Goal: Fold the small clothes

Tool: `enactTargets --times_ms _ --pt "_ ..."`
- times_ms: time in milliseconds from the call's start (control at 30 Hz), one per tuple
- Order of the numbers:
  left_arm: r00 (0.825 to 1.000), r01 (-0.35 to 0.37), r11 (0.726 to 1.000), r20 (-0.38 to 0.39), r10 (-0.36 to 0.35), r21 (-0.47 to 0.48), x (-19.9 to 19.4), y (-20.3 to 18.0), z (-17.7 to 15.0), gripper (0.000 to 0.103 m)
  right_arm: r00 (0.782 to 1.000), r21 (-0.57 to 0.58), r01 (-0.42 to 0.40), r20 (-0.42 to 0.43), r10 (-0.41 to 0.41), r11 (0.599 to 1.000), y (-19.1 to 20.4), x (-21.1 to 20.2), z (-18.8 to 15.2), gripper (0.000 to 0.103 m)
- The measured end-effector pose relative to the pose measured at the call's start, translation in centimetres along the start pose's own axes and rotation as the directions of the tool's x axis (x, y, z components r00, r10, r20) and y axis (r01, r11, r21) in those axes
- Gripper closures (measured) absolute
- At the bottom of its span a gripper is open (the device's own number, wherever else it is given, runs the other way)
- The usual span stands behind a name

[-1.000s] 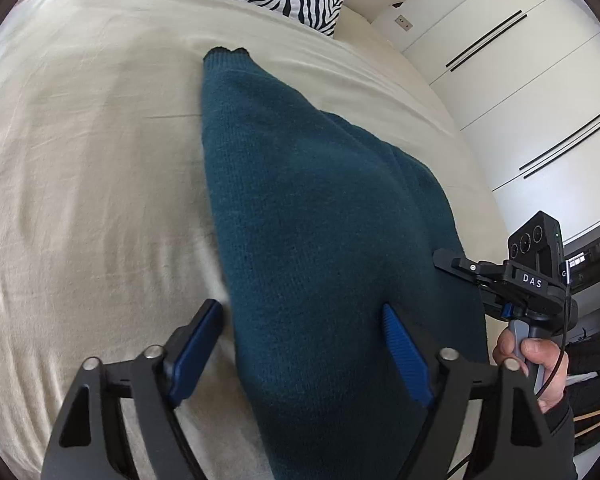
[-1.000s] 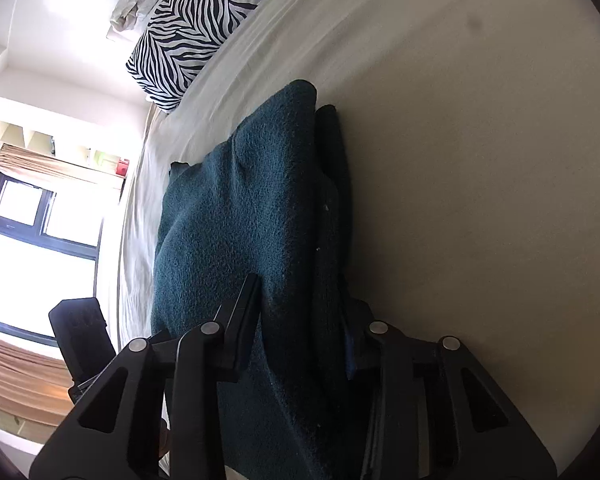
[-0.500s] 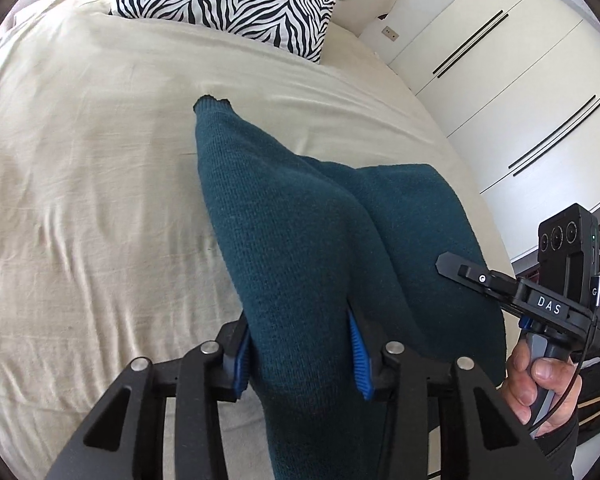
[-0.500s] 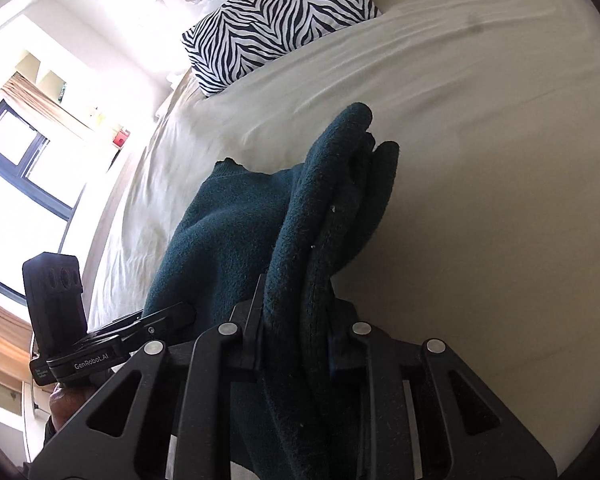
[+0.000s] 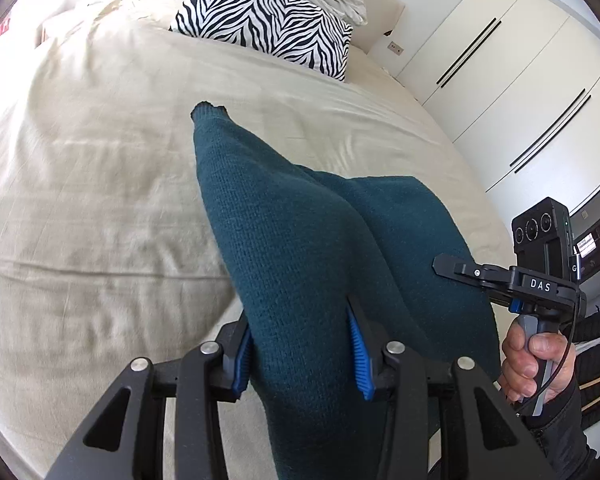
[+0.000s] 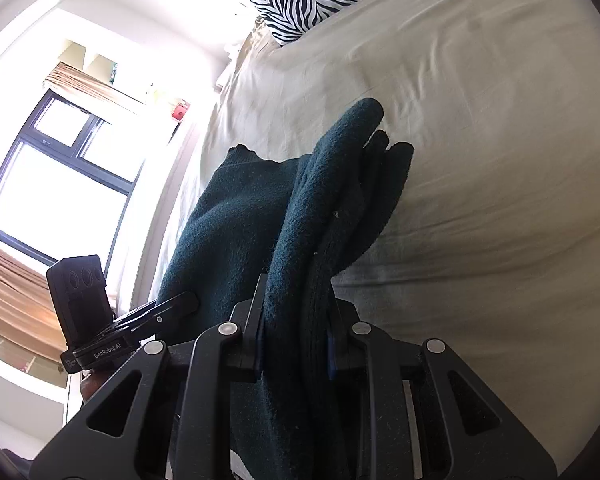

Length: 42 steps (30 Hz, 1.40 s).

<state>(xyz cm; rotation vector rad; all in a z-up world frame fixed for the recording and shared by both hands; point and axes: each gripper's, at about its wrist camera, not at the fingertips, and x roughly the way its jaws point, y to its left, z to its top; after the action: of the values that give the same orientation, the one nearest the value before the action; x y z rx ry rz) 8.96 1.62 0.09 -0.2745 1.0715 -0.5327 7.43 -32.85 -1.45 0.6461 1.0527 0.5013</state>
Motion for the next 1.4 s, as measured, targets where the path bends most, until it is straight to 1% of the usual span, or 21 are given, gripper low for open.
enactTargets --times_ms 167,267,367,467,633,700,733,800,833,867,900,933,1000,1033,1100,1133,1167,1233,1267,1333,1400 --pt "0.999 -0.005 0.998 -0.047 0.003 -0.062 2.1 3.5 -3.0 0.057 0.999 0.082 0.019 -0.052 -0.015 0.996 -2.7 3.1 -3.5 0.082" --pt "0.999 0.035 0.996 -0.035 -0.038 -0.087 2.8 4.6 -3.9 0.052 0.998 0.193 -0.026 -0.043 0.035 0.981 -6.4 3.6 -5.0 0.080" --pt "0.998 0.054 0.992 -0.024 -0.057 -0.110 3.1 5.1 -4.5 0.049 0.997 0.189 -0.076 -0.008 0.079 0.979 -7.7 4.0 -5.6 0.078" --pt "0.998 0.060 0.991 -0.010 -0.061 -0.121 3.1 5.2 -5.2 0.048 0.997 0.181 -0.080 0.009 0.080 0.980 -7.8 3.9 -5.5 0.077" --pt "0.999 0.022 0.993 0.041 -0.018 -0.114 2.0 4.8 -5.9 0.042 0.998 0.176 -0.025 0.067 0.013 0.984 -7.1 2.5 -4.4 0.073" --pt "0.995 -0.028 0.996 0.092 0.035 -0.085 0.4 4.0 -6.5 0.036 0.992 0.164 0.032 0.119 -0.052 0.986 -6.9 0.9 -2.9 0.073" --pt "0.990 -0.053 0.996 0.126 0.061 -0.069 -0.6 3.4 -6.8 0.029 0.984 0.149 0.074 0.150 -0.096 0.986 -6.2 -0.3 -3.1 0.073" --pt "0.970 -0.098 0.994 0.218 0.105 -0.040 -2.8 2.1 -7.6 0.017 0.956 0.084 0.175 0.223 -0.190 0.981 -4.1 -2.7 -3.6 0.072" --pt "0.953 -0.136 0.990 0.269 0.138 -0.025 -4.0 1.3 -8.1 0.010 0.929 0.042 0.246 0.275 -0.247 0.968 -2.6 -3.9 -4.1 0.070" --pt "0.929 -0.186 0.982 0.323 0.180 -0.012 -5.3 0.4 -8.5 0.003 0.896 0.001 0.311 0.335 -0.293 0.951 -1.0 -5.1 -4.7 0.058" --pt "0.899 -0.241 0.970 0.377 0.224 -0.002 -6.5 -0.5 -8.8 0.000 0.857 -0.031 0.366 0.401 -0.324 0.930 0.5 -6.5 -5.3 0.043" --pt "0.864 -0.294 0.956 0.428 0.263 0.005 -7.7 -1.5 -9.2 0.000 0.815 -0.058 0.409 0.472 -0.336 0.911 2.0 -7.8 -6.1 0.036" --pt "0.804 -0.376 0.927 0.504 0.317 0.017 -9.7 -3.5 -9.3 0.000 0.731 -0.100 0.465 0.604 -0.317 0.880 4.8 -9.6 -8.0 0.011" --pt "0.775 -0.411 0.911 0.533 0.339 0.018 -10.5 -4.5 -9.4 0.000 0.683 -0.108 0.495 0.662 -0.309 0.862 6.0 -10.4 -9.0 0.004" --pt "0.726 -0.464 0.886 0.582 0.366 0.021 -12.2 -6.0 -9.7 0.000 0.589 -0.103 0.555 0.750 -0.302 0.825 8.2 -11.8 -10.5 0.000" --pt "0.709 -0.480 0.876 0.604 0.363 0.038 -13.0 -6.6 -9.9 0.000 0.559 -0.110 0.584 0.773 -0.301 0.805 9.3 -12.2 -10.9 0.000" --pt "0.694 -0.493 0.869 0.625 0.356 0.052 -13.8 -7.3 -10.0 0.000 0.540 -0.122 0.611 0.787 -0.299 0.782 10.4 -12.4 -11.0 0.000" --pt "0.654 -0.526 0.850 0.654 0.380 0.033 -15.0 -8.3 -10.4 0.000 0.533 -0.153 0.640 0.795 -0.291 0.753 12.1 -13.0 -11.3 0.000" --pt "0.644 -0.540 0.841 0.649 0.405 0.011 -15.4 -8.5 -10.4 0.000 0.539 -0.164 0.640 0.792 -0.287 0.750 13.0 -13.4 -11.3 0.000" --pt "0.663 -0.547 0.837 0.613 0.429 0.006 -15.6 -8.7 -10.1 0.000 0.564 -0.168 0.608 0.779 -0.274 0.776 14.0 -14.0 -11.4 0.000" --pt "0.672 -0.558 0.830 0.580 0.461 -0.013 -15.4 -8.4 -10.1 0.000 0.617 -0.177 0.568 0.737 -0.274 0.804 14.5 -13.9 -11.5 0.000"
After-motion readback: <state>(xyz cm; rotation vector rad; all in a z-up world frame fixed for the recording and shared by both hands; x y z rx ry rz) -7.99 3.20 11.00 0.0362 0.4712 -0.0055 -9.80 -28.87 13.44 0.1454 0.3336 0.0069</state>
